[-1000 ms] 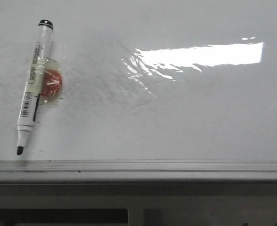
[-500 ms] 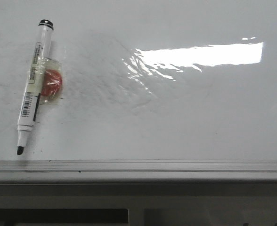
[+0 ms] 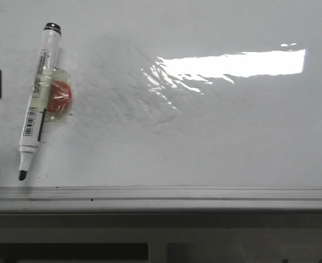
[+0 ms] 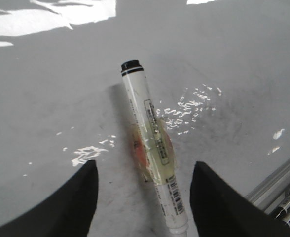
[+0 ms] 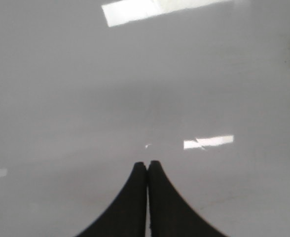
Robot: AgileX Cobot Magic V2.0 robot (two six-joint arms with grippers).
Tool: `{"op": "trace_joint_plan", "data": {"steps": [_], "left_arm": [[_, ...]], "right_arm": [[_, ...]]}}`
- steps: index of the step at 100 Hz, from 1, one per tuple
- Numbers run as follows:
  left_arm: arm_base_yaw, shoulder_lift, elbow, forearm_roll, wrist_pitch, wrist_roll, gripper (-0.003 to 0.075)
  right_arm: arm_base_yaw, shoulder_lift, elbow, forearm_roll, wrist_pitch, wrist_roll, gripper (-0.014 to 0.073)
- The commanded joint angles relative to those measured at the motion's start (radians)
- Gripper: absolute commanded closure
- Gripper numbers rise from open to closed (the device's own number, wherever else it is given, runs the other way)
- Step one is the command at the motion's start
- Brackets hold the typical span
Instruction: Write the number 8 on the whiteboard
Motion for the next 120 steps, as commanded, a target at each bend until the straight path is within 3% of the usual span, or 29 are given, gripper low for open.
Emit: {"op": "trace_joint_plan", "data": {"steps": [1, 53, 62, 80, 87, 90, 102, 120], "left_arm": [[-0.022, 0.062, -0.032, -0.028, -0.136, 0.002, 0.0332], [-0.093, 0.259, -0.036, -0.049, -0.237, -0.025, 0.034], [-0.093, 0.282, -0.036, -0.071, -0.237, -0.023, 0.0419], [-0.093, 0.313, -0.036, -0.071, -0.242, -0.023, 0.0669], [-0.093, 0.313, -0.036, -0.069, -0.242, -0.016, 0.0742], [-0.093, 0.313, -0.036, -0.069, -0.242, -0.008, 0.074], [-0.093, 0.313, -0.036, -0.045, -0.25, 0.011, 0.0741], [-0.093, 0.309, -0.036, 0.153, -0.349, 0.011, 0.0741]], "right_arm": [[-0.005, 0.021, -0.034, 0.004, -0.058, 0.001, 0.0657], [-0.005, 0.021, -0.024, 0.004, -0.045, 0.001, 0.0657], [-0.005, 0.021, -0.024, 0.023, -0.045, 0.001, 0.0657], [0.044, 0.027, -0.026, 0.041, -0.045, 0.001, 0.0657], [0.081, 0.036, -0.033, 0.042, -0.045, -0.003, 0.0657], [0.097, 0.043, -0.033, 0.042, -0.045, -0.01, 0.0655], [0.176, 0.066, -0.035, 0.087, -0.047, -0.135, 0.0612], [0.314, 0.116, -0.077, 0.336, 0.005, -0.489, 0.0384]]}}
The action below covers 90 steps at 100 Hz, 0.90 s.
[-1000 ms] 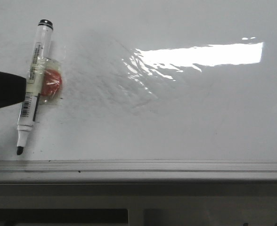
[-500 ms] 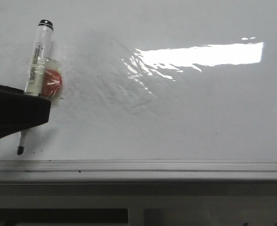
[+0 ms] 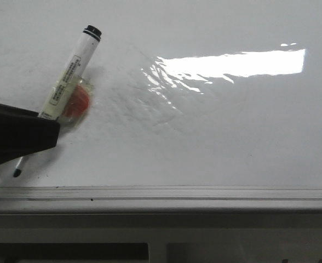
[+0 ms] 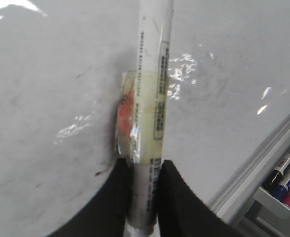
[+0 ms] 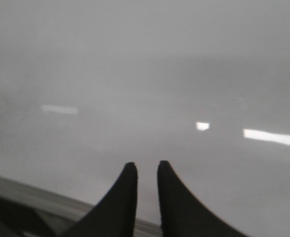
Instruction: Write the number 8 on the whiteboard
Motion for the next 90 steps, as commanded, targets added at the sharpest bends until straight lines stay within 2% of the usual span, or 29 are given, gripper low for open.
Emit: {"op": "trace_joint_plan", "data": {"steps": [1, 6, 11, 18, 31, 43, 62, 90], "left_arm": [[-0.004, -0.007, -0.029, 0.105, -0.133, 0.002, 0.0741], [-0.004, -0.007, -0.03, 0.165, -0.144, 0.002, 0.0741], [-0.004, -0.007, -0.037, 0.233, -0.147, 0.002, 0.0741], [-0.004, -0.007, -0.05, 0.336, -0.147, 0.002, 0.0741], [-0.004, -0.007, -0.082, 0.469, -0.147, 0.002, 0.0741], [-0.004, -0.007, -0.103, 0.474, -0.145, 0.002, 0.0741], [-0.004, -0.007, -0.109, 0.474, -0.145, 0.003, 0.0741], [-0.004, -0.007, -0.109, 0.488, -0.145, 0.006, 0.0741]], "right_arm": [[0.06, 0.042, -0.057, 0.154, -0.03, -0.225, 0.0362], [0.102, 0.065, -0.073, 0.232, 0.007, -0.328, 0.0299], [0.135, 0.089, -0.089, 0.29, 0.033, -0.376, 0.0267], [0.175, 0.127, -0.112, 0.335, 0.03, -0.381, 0.0268], [0.228, 0.203, -0.174, 0.343, 0.015, -0.383, 0.0269], [0.278, 0.284, -0.239, 0.345, 0.008, -0.435, 0.0269], [0.372, 0.442, -0.322, 0.363, -0.079, -0.469, 0.0269], [0.6, 0.684, -0.428, 0.363, -0.221, -0.476, 0.0269]]}}
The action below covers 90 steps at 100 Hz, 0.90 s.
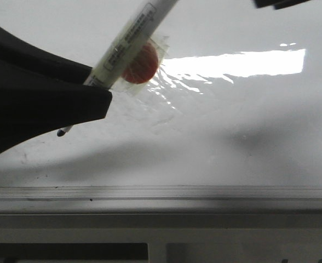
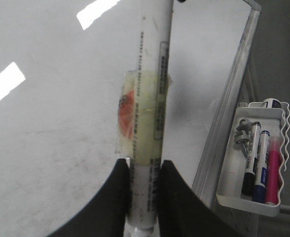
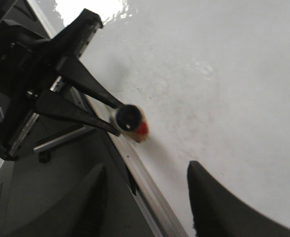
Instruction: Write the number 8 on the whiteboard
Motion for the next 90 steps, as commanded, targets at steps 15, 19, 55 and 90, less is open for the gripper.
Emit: {"op": "trace_joint_plan", "data": {"steps": [15, 19, 55, 90], "left_arm": [[-0.004, -0.008, -0.032, 0.023, -0.082, -0.001, 0.0741], [-0.004, -0.008, -0.032, 0.023, -0.082, -0.001, 0.0741], [-0.004, -0.008, -0.032, 0.023, -0.084, -0.001, 0.0702], [-0.004, -0.088, -0.03, -0.151, 0.002, -0.005, 0.0356]], "right_arm": [[0.134, 0.145, -0.087, 0.027, -0.245, -0.014, 0.0269], [0.141, 0.169, -0.098, 0.028, -0.236, -0.014, 0.0269], [0.147, 0.265, -0.131, 0.044, -0.186, -0.014, 0.0467], [0.147, 0.262, -0.132, 0.053, -0.184, -0.014, 0.0664]]}}
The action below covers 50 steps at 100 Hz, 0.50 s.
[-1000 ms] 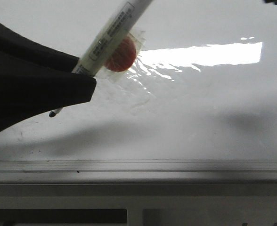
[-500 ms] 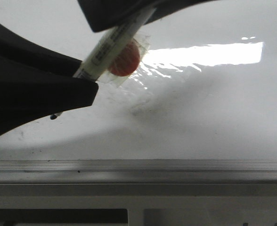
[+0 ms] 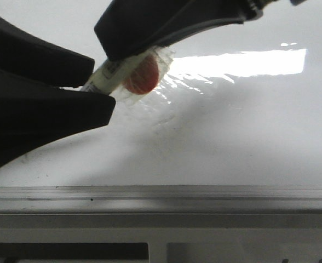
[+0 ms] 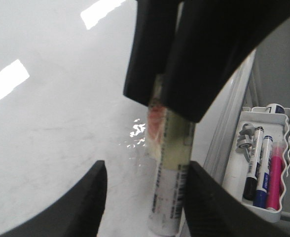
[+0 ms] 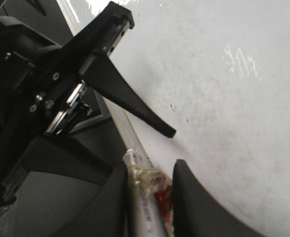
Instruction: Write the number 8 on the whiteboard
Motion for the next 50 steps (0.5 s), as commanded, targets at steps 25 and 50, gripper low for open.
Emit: {"op": "trace_joint_plan", "data": {"steps": [25, 50], "left_arm": [[-0.002, -0.393, -0.03, -0.287, 0.217, -0.002, 0.0356], [0.104, -0.575, -0.03, -0.289, 0.29, -0.002, 0.0356]], "right_arm": [[-0.08, -0.024, -0.109, 0.03, -0.082, 0.067, 0.0646], [-0.216, -0.009, -0.215, 0.03, -0.053, 0.067, 0.0641]]}}
